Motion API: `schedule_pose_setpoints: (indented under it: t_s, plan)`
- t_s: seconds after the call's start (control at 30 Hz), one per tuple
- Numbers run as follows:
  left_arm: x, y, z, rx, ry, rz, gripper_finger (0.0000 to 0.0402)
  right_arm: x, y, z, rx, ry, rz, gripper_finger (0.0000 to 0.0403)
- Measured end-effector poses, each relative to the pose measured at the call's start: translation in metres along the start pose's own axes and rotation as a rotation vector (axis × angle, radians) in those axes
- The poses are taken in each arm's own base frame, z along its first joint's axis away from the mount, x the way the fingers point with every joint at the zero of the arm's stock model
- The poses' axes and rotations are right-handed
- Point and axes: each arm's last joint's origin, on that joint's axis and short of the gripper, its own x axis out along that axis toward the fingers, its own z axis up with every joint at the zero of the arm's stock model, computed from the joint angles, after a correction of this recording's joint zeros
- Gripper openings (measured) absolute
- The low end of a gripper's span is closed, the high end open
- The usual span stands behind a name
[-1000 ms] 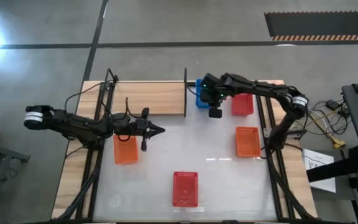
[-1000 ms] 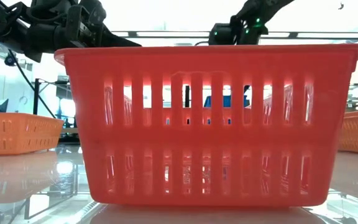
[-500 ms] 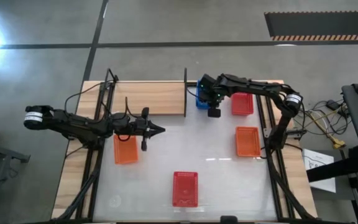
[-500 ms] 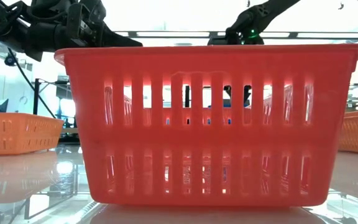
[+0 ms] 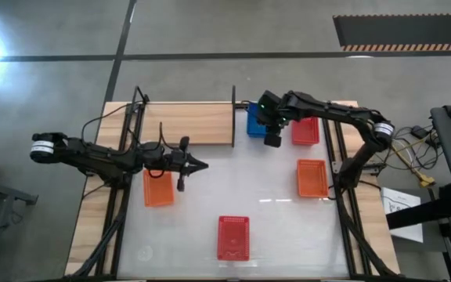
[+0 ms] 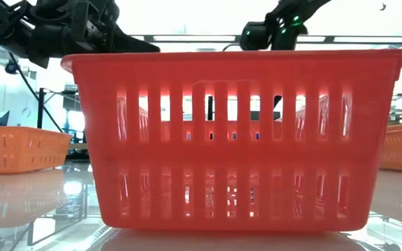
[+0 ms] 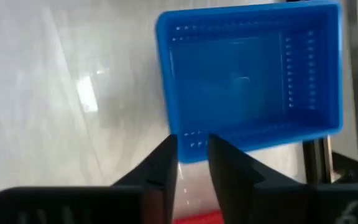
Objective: Stack baskets on shelf by color
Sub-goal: Stack the left orange bin on top of the right orange bins
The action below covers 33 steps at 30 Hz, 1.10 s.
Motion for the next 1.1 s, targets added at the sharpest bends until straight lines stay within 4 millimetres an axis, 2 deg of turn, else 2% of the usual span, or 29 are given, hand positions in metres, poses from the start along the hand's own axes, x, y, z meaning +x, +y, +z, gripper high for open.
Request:
schedule_pose_setpoints:
  t_s: [0.13, 0.33, 0.53, 0.63, 0.73, 0.87, 0.97, 1.1]
  plan:
    - [0.0, 0.0, -0.002, 0.002, 0.016, -0.006, 0.0004, -0.002, 0.019, -0.011, 0.024, -0.149, 0.013, 0.0017]
    - [0.004, 0.0, 0.009, 0.028, -0.016, -0.024, 0.0004, 0.011, 0.068, -0.037, 0.037, -0.492, 0.119, 0.0009]
    - [0.007, -0.013, 0.004, 0.022, 0.113, -0.066, 0.0004, 0.023, 0.119, -0.068, 0.025, -0.731, 0.224, 0.0008]
    - [0.008, -0.024, 0.001, 0.033, 0.196, -0.046, 0.0004, 0.027, 0.135, -0.082, 0.021, -0.808, 0.275, 0.0008]
    - [0.009, -0.037, 0.002, 0.022, 0.297, -0.037, 0.0004, 0.03, 0.148, -0.092, 0.013, -0.829, 0.301, 0.0008]
    - [0.004, -0.058, 0.003, -0.048, 0.517, -0.042, 0.0004, 0.033, 0.159, -0.1, -0.009, -0.838, 0.254, 0.0008]
    - [-0.001, -0.07, 0.007, -0.057, 0.661, 0.014, 0.0008, 0.032, 0.163, -0.099, -0.019, -0.842, 0.242, 0.0008]
    - [-0.006, -0.084, 0.022, -0.105, 0.79, 0.047, 0.0038, 0.026, 0.165, -0.094, -0.022, -0.865, 0.247, 0.0008]
